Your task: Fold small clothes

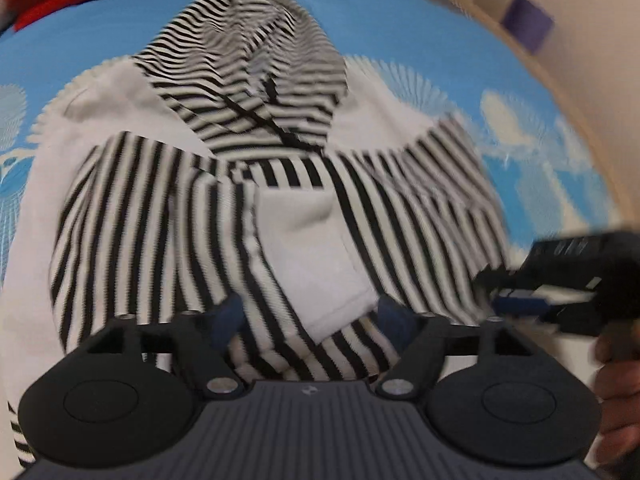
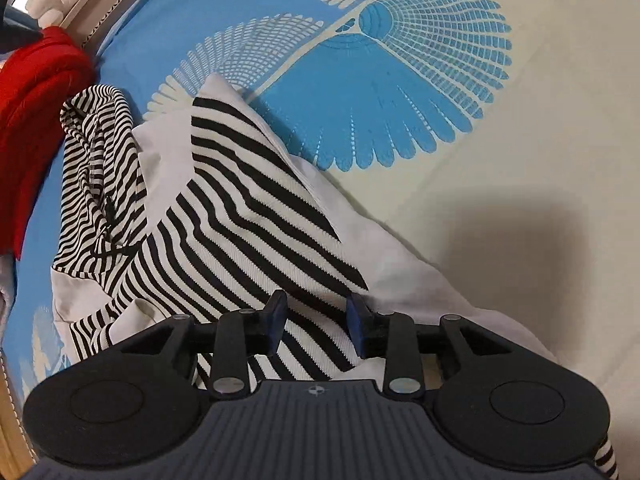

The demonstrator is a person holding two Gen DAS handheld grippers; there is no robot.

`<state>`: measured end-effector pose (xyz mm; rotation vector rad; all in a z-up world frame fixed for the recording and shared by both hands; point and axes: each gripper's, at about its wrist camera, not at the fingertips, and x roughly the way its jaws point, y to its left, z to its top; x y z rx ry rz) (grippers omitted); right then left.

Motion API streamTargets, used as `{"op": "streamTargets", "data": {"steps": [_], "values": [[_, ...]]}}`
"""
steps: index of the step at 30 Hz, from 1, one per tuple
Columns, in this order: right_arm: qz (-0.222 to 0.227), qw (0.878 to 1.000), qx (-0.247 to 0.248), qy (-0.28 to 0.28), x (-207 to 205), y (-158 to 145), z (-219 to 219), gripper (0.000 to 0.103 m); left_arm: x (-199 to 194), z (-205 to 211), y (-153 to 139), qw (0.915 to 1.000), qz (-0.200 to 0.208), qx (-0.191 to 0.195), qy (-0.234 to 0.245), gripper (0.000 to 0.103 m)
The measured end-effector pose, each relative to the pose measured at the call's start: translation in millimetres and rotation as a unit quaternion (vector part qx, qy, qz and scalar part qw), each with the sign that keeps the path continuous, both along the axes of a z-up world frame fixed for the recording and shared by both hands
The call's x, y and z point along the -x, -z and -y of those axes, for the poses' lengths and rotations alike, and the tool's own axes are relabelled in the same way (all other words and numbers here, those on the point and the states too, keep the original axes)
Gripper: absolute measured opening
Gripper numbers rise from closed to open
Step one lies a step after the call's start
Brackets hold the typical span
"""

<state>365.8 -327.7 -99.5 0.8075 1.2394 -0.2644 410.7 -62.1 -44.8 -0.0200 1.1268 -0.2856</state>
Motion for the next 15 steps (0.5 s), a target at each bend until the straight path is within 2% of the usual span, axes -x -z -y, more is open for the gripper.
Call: {"op": "streamTargets", "data": {"steps": [2,3,4,5,6,8,9,10,12,13,14,15], "values": [[-0.005,1.0,0.007,-0.006,-2,0,-5,0.034,4,14,13,0.9976,0.008,-0.066,0.02,0.079],[-0.006,1.0,0.008,-0.006,-2,-3,0,0.034,8,15,17,0.9953,0.019,-0.091,0.029,0.074],[-0.007,1.0,0.011,-0.006,-2,-3,-1,0.034,12,15,16,0.9942,0.036,-0.096,0.031,0.068],[-0.008,1.0,0.013,-0.006,-2,-2,-2,0.035,14,9,11,0.9944,0.045,-0.093,0.022,0.036],[-0.009,1.0,0.016,-0.006,-6,-2,-6,0.035,14,2,4,0.9949,0.044,-0.091,0.003,0.023],[-0.01,1.0,0.021,-0.01,-8,-3,-6,0.035,17,-26,-21,0.9935,0.046,-0.069,-0.078,0.022],[-0.01,1.0,0.021,-0.01,-8,-3,-6,0.035,20,-47,-34,0.9879,0.042,-0.055,-0.139,0.022],[-0.011,1.0,0.021,-0.009,-8,-3,-5,0.035,25,-69,-44,0.979,0.036,-0.042,-0.196,0.022],[-0.011,1.0,0.018,-0.003,-7,-3,-3,0.034,38,-113,-58,0.9526,0.03,-0.033,-0.301,0.024],[-0.011,1.0,0.016,0.001,-6,-3,-1,0.034,41,-133,-60,0.9391,0.022,-0.045,-0.34,0.03],[-0.011,1.0,0.014,0.003,-6,-2,0,0.034,42,-150,-59,0.9277,0.004,-0.052,-0.37,0.045],[-0.01,1.0,0.014,0.005,-5,-2,0,0.034,42,-166,-57,0.9182,-0.016,-0.039,-0.394,0.051]]}}
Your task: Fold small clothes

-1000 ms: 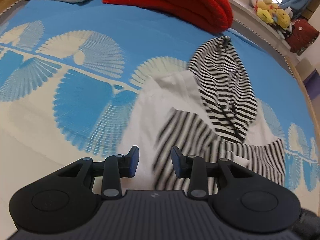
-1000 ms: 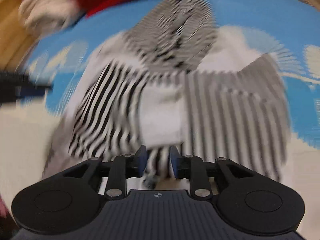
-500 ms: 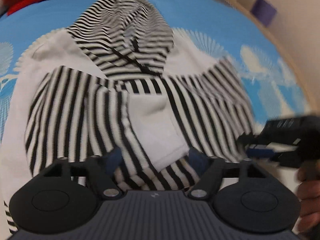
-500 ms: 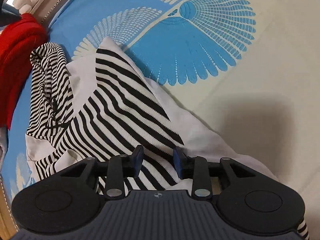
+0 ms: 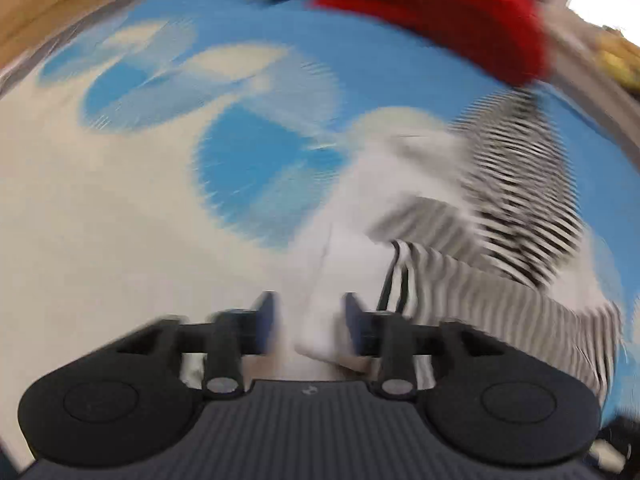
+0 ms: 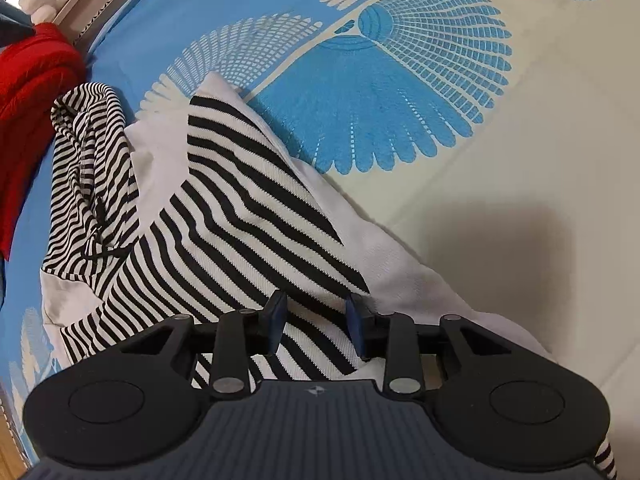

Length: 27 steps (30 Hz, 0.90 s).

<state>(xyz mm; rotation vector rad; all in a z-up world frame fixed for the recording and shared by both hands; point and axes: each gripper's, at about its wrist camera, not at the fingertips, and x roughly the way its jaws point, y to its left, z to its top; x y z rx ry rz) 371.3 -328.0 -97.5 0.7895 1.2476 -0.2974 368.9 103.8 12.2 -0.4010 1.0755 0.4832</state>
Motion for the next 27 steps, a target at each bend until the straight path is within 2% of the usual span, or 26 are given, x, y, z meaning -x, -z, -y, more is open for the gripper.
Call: {"op": "streamTargets", "data": {"steps": [2,5,7,9,13,15,17,20,22,24,25,27], "values": [[0.002,1.0,0.002,0.007,2,-1,0,0.032,-4,-20,2,0.9988,0.005,0.043,-0.021,0.051],[0.003,1.0,0.016,0.012,5,-5,-1,0.032,-15,-21,2,0.9986,0.014,0.049,0.012,0.051],[0.004,1.0,0.023,0.017,5,-7,-2,0.03,-21,-18,12,0.9952,0.008,0.093,0.031,0.051],[0.005,0.999,0.036,0.026,5,-8,0,0.026,-23,-11,24,0.9919,-0.009,0.118,0.045,0.051],[0.001,0.996,0.069,0.052,4,-11,12,0.029,-31,3,58,0.9886,-0.072,0.11,0.073,0.051],[0.005,0.993,0.1,0.057,5,-20,11,0.032,-29,6,52,0.9912,-0.065,0.087,0.076,0.051],[0.039,0.991,0.117,0.042,5,-33,3,0.038,-28,16,34,0.9937,-0.037,0.051,0.092,0.051],[0.088,0.99,0.108,-0.036,0,-43,-24,0.047,-31,29,24,0.9914,-0.007,0.036,0.126,0.051],[0.07,0.993,0.08,-0.053,-4,-31,-28,0.047,-35,25,38,0.9906,-0.03,0.059,0.12,0.051],[0.008,0.998,0.051,-0.028,-3,-7,-19,0.047,-38,18,62,0.9894,-0.069,0.089,0.092,0.051],[-0.003,0.999,0.041,-0.014,0,1,-13,0.045,-37,15,66,0.99,-0.065,0.087,0.09,0.052],[0.002,0.999,0.04,-0.014,-1,-3,-10,0.045,-40,20,59,0.9908,-0.067,0.054,0.104,0.054]]}}
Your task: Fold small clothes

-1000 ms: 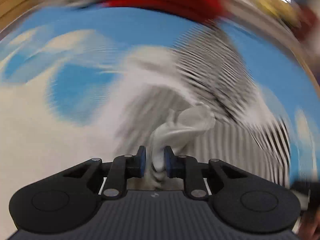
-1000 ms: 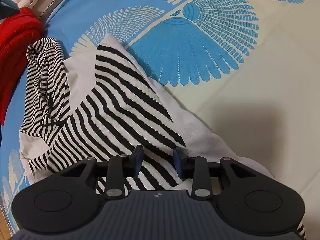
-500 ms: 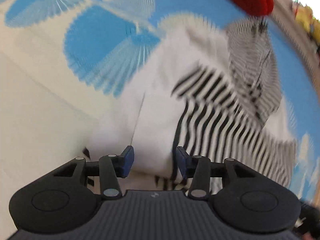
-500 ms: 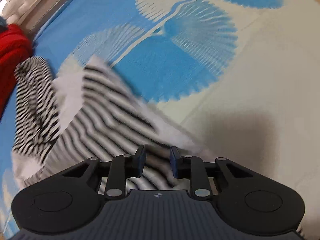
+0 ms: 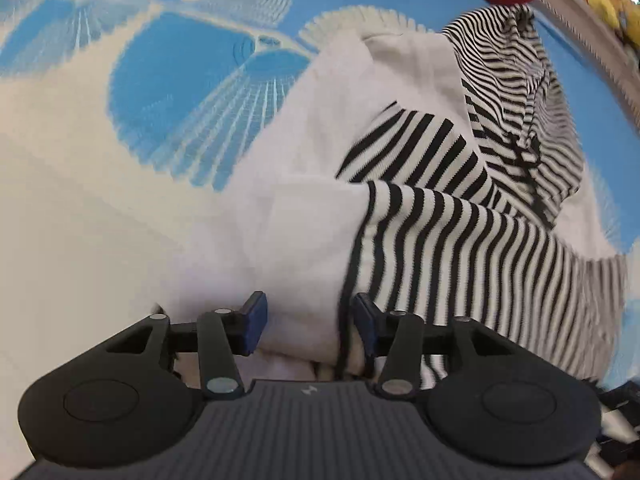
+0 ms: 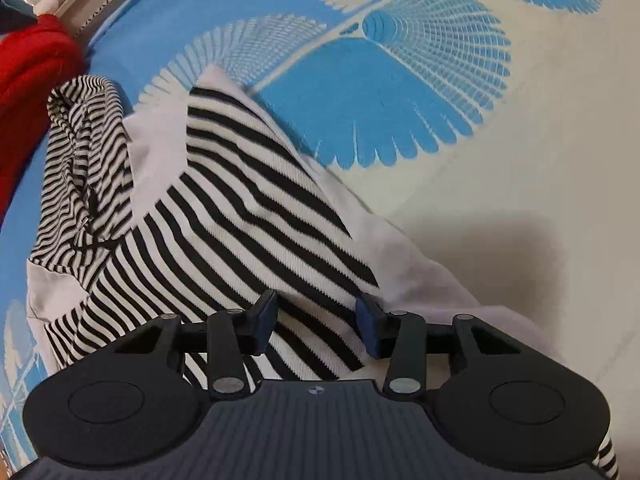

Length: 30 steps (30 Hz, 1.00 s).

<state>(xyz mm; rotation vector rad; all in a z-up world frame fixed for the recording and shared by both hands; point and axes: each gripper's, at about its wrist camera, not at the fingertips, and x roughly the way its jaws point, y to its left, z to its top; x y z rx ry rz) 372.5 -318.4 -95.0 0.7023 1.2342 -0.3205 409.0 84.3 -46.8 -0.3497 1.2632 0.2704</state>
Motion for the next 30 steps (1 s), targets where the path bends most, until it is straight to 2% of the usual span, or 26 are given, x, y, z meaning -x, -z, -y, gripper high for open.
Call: {"op": "streamTargets", "data": {"steps": [4,6,8,11,15,18,21,22,24,26,30], "values": [[0.034,0.999,0.026,-0.025,-2,-22,-6,0.05,5,7,-26,0.9993,0.032,0.02,-0.002,0.054],[0.047,0.997,0.017,-0.051,-4,-27,-13,0.052,6,13,-38,0.9981,0.051,0.034,-0.002,0.054],[0.042,0.997,0.008,-0.071,-6,-22,-17,0.054,7,18,-44,0.9975,0.059,0.037,0.002,0.054],[0.003,0.997,0.004,-0.081,-6,-2,-23,0.054,3,18,-47,0.9969,0.063,0.045,-0.015,0.054],[0.018,0.994,0.033,-0.099,-3,-11,-37,0.054,1,13,-49,0.9964,0.071,0.046,-0.006,0.054],[0.034,0.992,0.033,-0.121,-4,-16,-45,0.054,-1,14,-29,0.9984,0.05,0.018,0.021,0.054],[0.006,0.993,0.024,-0.112,-2,0,-42,0.054,0,7,5,0.9983,-0.01,0.055,0.019,0.054],[0.004,0.994,0.024,-0.109,-3,4,-42,0.054,1,4,8,0.9981,-0.011,0.058,0.015,0.054],[0.004,0.993,0.033,-0.11,-5,-1,-46,0.054,1,3,-1,0.9985,-0.004,0.053,0.016,0.054],[0.014,0.994,0.032,-0.105,-5,-8,-48,0.054,2,0,-16,0.998,0.02,0.058,0.014,0.054],[0.027,0.992,0.043,-0.115,-7,-17,-56,0.054,1,6,-35,0.998,0.051,0.025,0.027,0.057]]}}
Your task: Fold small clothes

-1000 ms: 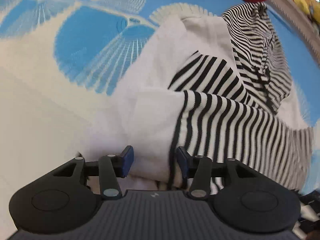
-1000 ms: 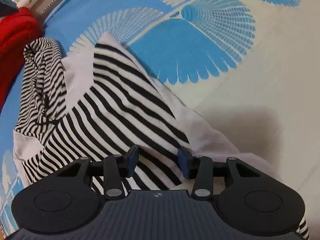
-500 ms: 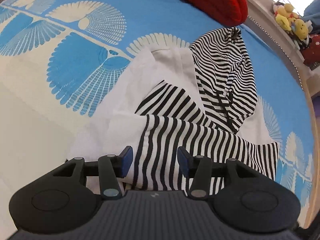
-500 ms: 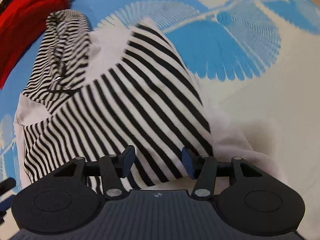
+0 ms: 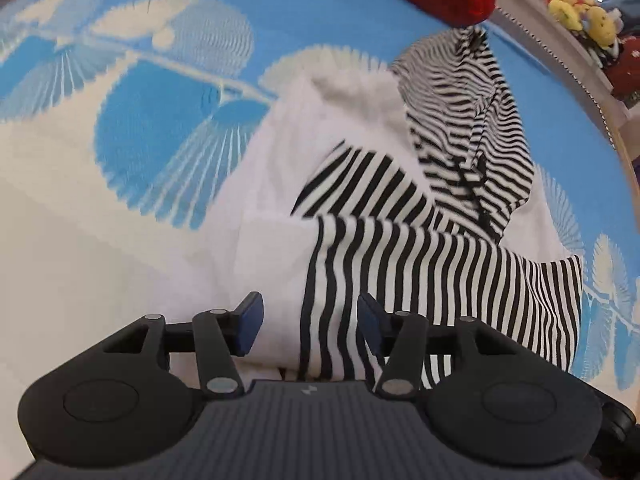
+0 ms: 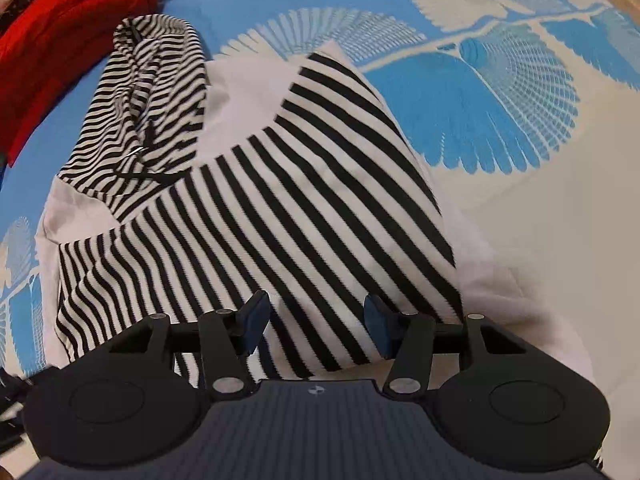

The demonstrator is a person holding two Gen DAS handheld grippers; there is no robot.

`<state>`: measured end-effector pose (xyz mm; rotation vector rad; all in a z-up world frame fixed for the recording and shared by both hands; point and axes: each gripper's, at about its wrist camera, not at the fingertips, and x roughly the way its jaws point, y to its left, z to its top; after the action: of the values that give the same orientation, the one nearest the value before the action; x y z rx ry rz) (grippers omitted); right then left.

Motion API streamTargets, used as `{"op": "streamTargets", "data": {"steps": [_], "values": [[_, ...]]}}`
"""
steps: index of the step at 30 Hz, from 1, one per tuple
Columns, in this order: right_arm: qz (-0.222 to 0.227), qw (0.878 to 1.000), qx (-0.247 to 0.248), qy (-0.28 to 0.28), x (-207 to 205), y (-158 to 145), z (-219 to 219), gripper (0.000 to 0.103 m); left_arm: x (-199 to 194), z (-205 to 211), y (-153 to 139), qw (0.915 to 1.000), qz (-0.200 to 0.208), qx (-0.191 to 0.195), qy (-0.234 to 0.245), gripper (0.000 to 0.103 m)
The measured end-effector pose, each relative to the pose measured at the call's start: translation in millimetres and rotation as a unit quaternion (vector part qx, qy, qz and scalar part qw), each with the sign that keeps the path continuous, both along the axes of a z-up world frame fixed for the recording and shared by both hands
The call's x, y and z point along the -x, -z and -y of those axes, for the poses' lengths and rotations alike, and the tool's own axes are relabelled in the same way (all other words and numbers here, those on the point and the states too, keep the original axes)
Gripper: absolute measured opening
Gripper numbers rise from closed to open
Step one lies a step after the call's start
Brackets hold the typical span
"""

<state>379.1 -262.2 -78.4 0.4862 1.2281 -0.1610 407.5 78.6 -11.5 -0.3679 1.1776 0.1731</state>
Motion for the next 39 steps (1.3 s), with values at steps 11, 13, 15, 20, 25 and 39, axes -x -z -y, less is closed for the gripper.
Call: {"op": "streamTargets", "data": {"steps": [11,13,15,20,25,39], "values": [[0.015,0.999,0.032,-0.026,0,-6,-2,0.054,-2,10,-11,0.9997,0.019,-0.016,0.007,0.057],[0.016,0.999,0.032,-0.025,1,-7,0,0.054,-3,11,-11,0.9997,0.019,-0.017,0.005,0.057],[0.018,0.999,0.034,-0.026,2,-8,1,0.054,-3,12,-11,0.9997,0.019,-0.017,0.004,0.057],[0.018,0.999,0.036,-0.02,3,-8,6,0.054,-5,17,-12,0.9996,0.021,-0.016,0.005,0.057],[0.025,0.999,0.036,-0.02,4,-14,8,0.054,-8,24,-12,0.9994,0.026,-0.021,0.01,0.057],[0.064,0.993,0.074,-0.072,0,-43,15,0.054,-21,11,-16,0.9919,0.107,-0.054,0.043,0.011]]}}
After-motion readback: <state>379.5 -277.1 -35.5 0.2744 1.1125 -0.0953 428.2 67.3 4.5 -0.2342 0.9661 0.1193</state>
